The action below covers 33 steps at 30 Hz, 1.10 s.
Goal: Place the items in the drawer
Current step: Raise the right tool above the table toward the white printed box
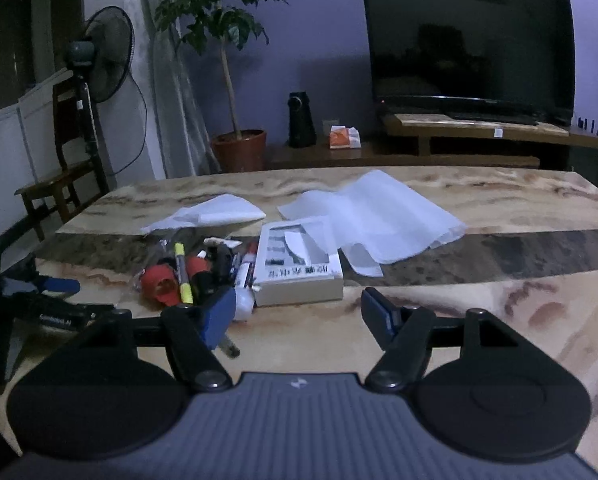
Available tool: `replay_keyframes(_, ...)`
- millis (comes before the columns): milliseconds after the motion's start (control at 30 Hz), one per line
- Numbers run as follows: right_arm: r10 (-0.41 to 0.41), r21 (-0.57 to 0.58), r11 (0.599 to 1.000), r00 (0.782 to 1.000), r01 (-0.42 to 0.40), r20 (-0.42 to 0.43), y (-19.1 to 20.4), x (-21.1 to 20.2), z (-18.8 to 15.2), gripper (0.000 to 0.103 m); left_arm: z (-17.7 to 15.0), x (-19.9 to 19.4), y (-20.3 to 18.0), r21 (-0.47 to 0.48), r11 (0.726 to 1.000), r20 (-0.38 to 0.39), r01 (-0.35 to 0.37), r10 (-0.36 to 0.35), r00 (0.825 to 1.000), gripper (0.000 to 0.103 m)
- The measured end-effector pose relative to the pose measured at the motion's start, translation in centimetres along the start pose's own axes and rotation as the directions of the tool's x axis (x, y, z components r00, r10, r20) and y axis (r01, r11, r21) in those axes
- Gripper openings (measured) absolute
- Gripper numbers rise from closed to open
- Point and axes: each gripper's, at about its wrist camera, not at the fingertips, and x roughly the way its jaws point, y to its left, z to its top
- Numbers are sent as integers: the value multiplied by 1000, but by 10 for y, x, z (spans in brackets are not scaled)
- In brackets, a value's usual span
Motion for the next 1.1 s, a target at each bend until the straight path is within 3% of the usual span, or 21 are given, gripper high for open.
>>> replay_keyframes(100, -1, -40, 999, 1000, 1, 5, 7, 12, 3, 71, 0, 0, 0, 0, 1000, 0, 0, 0, 1000, 103)
replay_keyframes(433, 102, -207, 974, 995, -97, 15, 64, 77, 31, 71, 0, 0, 0, 0, 1000, 0, 0, 0, 1000, 103)
replay_keyframes(533, 167, -101, 980, 985, -170, -30, 60, 110, 50, 71, 0, 0, 0, 0, 1000, 0, 0, 0, 1000, 103)
replay_keyframes(633, 192, 62, 980, 978, -188, -81, 51, 142, 63, 70, 0, 0, 0, 0, 1000, 0, 0, 0, 1000, 103)
replay_keyframes(967, 139, 234, 968, 976, -97, -170, 48, 183, 79, 69, 0, 0, 0, 0, 1000, 0, 0, 0, 1000, 103)
replay_keyframes(1100, 36, 152, 988, 984, -9, -177, 25, 162, 68, 70, 0, 0, 0, 0, 1000, 0, 0, 0, 1000, 103)
